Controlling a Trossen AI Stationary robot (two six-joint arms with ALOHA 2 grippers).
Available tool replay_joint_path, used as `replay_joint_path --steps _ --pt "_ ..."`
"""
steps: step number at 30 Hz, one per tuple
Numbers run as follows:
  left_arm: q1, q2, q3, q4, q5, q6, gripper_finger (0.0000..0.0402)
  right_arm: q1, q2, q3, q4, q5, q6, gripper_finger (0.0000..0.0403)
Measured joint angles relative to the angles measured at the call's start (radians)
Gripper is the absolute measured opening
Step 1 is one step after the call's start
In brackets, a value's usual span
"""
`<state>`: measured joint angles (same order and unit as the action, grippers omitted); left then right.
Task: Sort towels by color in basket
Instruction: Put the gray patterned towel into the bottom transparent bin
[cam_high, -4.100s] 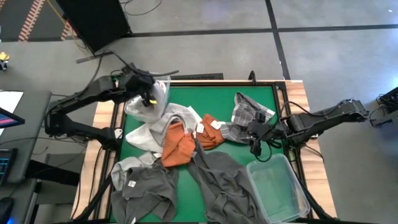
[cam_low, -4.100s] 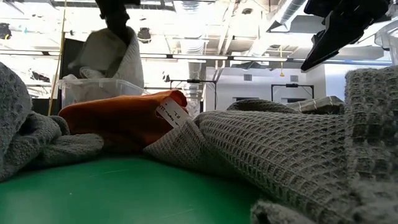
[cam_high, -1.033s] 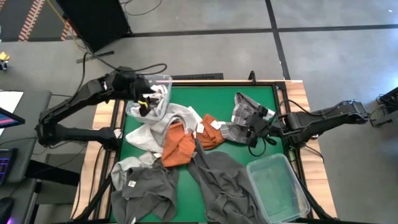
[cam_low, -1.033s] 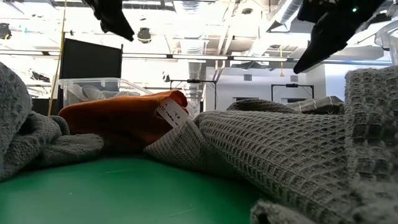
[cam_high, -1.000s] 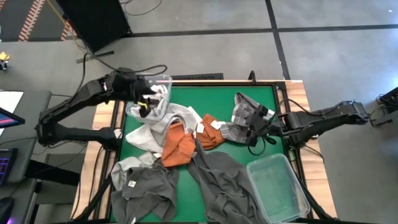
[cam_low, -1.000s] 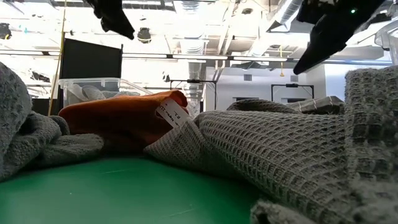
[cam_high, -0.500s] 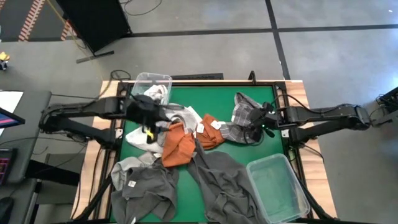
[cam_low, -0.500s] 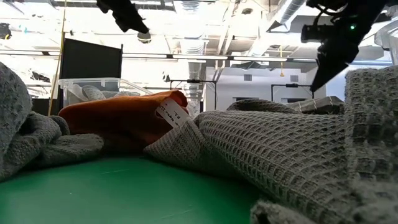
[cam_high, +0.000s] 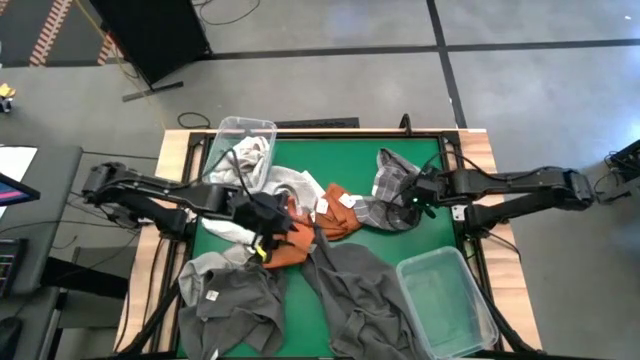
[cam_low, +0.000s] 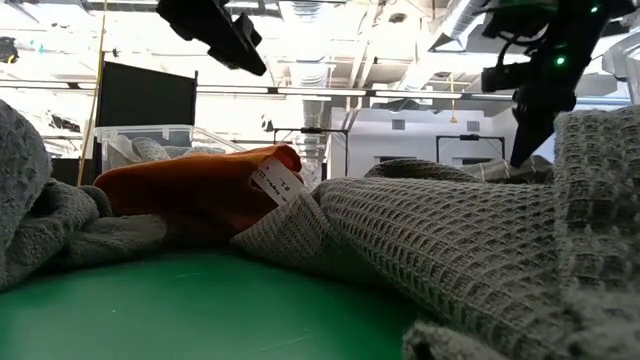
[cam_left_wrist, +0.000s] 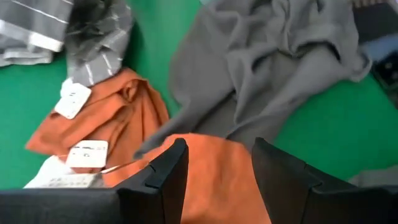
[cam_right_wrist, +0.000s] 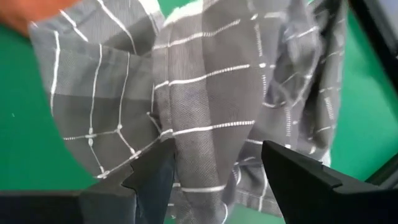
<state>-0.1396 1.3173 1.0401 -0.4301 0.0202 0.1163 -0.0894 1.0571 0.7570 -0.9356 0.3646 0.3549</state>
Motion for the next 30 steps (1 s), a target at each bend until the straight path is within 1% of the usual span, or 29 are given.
replay_joint_path --steps 3,6,8,10,13,19,20,21,26,30 --pt "0.000 0.002 0.000 -0.012 -0.069 0.028 0.0167 -0.006 0.047 0.000 -0.001 0.000 -0.020 0.0271" --pt "0.002 -0.012 0.000 -0.034 -0.143 -0.008 0.0167 -0.013 0.079 0.000 0.009 0.000 -0.044 0.0262" --pt "0.001 -0.018 0.000 -0.031 -0.152 -0.045 0.0167 -0.013 0.091 0.000 0.021 0.000 -0.058 0.0247" --pt "0.001 -0.018 0.000 -0.030 -0.152 -0.069 0.0167 -0.013 0.095 0.000 0.032 0.001 -0.072 0.0223" --pt "0.001 -0.017 0.000 -0.029 -0.152 -0.084 0.0167 -0.013 0.092 0.000 0.039 0.001 -0.086 0.0167" --pt "0.001 -0.010 0.000 -0.028 -0.153 -0.050 0.0167 -0.009 0.087 0.000 0.041 0.001 -0.117 0.0029" --pt "0.001 -0.011 0.000 -0.028 -0.153 -0.050 0.0167 -0.009 0.087 0.000 0.044 0.001 -0.120 0.0019" --pt "0.001 -0.011 0.000 -0.027 -0.153 -0.050 0.0167 -0.009 0.087 0.000 0.052 0.001 -0.120 0.0016" --pt "0.001 -0.011 0.000 -0.027 -0.153 -0.050 0.0167 -0.007 0.087 0.000 0.082 0.001 -0.116 0.0032" --pt "0.001 -0.010 0.000 -0.028 -0.153 -0.050 0.0167 0.010 0.087 0.000 0.084 0.001 -0.117 0.0018"
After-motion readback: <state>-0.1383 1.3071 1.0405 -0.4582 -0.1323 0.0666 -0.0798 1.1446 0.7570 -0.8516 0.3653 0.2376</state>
